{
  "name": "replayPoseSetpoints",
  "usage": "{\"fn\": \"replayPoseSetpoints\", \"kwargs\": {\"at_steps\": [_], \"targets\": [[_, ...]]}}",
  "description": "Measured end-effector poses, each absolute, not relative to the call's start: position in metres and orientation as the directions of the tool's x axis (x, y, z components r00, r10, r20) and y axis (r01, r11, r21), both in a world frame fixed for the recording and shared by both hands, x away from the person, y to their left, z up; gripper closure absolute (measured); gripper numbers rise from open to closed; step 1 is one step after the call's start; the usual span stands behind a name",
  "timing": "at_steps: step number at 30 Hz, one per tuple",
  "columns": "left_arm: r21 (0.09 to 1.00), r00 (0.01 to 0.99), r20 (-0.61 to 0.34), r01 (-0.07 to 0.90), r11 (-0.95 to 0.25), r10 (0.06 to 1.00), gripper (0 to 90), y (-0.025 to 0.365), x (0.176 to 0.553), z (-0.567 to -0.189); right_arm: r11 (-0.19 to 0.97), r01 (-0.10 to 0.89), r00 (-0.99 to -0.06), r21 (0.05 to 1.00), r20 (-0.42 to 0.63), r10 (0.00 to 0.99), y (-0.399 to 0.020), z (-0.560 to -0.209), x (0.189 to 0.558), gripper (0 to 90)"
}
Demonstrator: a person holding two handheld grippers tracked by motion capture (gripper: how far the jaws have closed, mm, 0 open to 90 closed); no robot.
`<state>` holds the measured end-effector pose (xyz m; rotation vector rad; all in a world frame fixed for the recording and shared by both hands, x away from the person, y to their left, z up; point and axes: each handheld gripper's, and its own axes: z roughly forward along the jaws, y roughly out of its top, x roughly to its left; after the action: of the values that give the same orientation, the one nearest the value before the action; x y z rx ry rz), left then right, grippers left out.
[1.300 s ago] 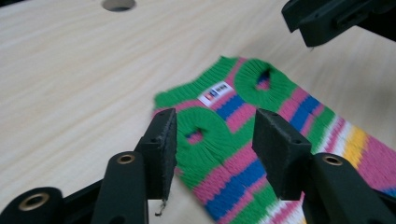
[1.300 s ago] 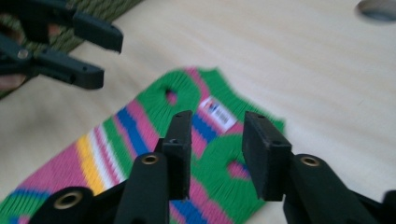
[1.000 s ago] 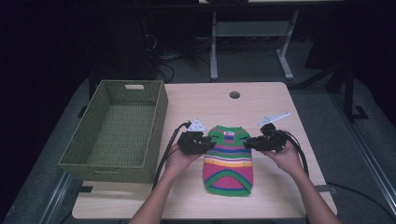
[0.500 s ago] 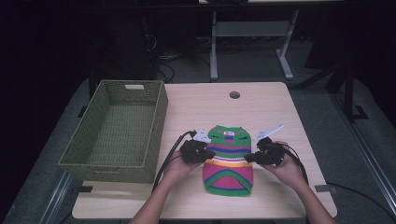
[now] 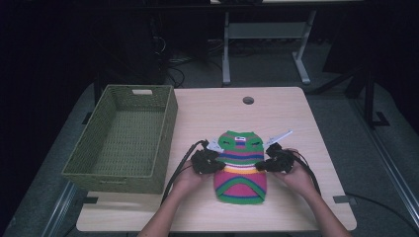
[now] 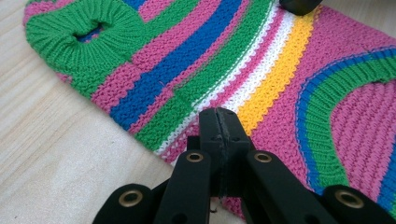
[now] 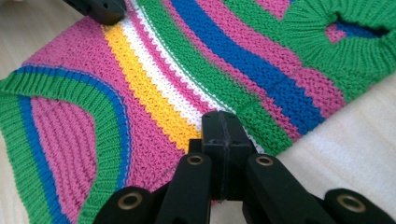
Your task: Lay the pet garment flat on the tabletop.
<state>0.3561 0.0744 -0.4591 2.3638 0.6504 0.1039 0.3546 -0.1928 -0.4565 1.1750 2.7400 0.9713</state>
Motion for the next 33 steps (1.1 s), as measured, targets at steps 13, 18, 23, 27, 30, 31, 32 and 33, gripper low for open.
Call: {"fn": "replayPoseSetpoints", "kwargs": {"at_steps": [13, 18, 23, 27, 30, 31, 32, 33], "targets": [[0.638, 0.869, -0.103, 0.431, -0.638, 0.484, 87.5, 0.077, 0.357, -0.457, 0.505, 0.663, -0.711, 0.552, 0.253, 0.657, -0.194, -0.457, 0.361, 87.4], [0.663, 0.869, -0.115, 0.428, -0.614, 0.482, 79.8, 0.077, 0.352, -0.452, 0.478, 0.658, -0.718, 0.582, 0.293, 0.631, -0.194, -0.453, 0.355, 74.6], [0.694, 0.866, -0.138, 0.43, -0.577, 0.48, 72.4, 0.08, 0.348, -0.445, 0.471, 0.65, -0.731, 0.597, 0.319, 0.603, -0.196, -0.451, 0.353, 65.4], [0.711, 0.856, -0.157, 0.444, -0.545, 0.492, 65.6, 0.083, 0.344, -0.441, 0.453, 0.657, -0.726, 0.603, 0.341, 0.598, -0.2, -0.45, 0.351, 59.2], [0.713, 0.855, -0.156, 0.444, -0.542, 0.495, 61.5, 0.088, 0.343, -0.441, 0.454, 0.652, -0.728, 0.607, 0.334, 0.599, -0.201, -0.451, 0.35, 55.8], [0.713, 0.854, -0.162, 0.447, -0.54, 0.494, 60.7, 0.089, 0.342, -0.44, 0.454, 0.651, -0.728, 0.608, 0.332, 0.599, -0.202, -0.45, 0.349, 54.7], [0.717, 0.85, -0.168, 0.453, -0.53, 0.499, 59.9, 0.09, 0.342, -0.441, 0.456, 0.657, -0.725, 0.601, 0.336, 0.601, -0.203, -0.45, 0.348, 54.0], [0.718, 0.848, -0.172, 0.456, -0.526, 0.501, 58.5, 0.091, 0.341, -0.44, 0.458, 0.652, -0.729, 0.604, 0.333, 0.598, -0.203, -0.45, 0.348, 53.1]]}}
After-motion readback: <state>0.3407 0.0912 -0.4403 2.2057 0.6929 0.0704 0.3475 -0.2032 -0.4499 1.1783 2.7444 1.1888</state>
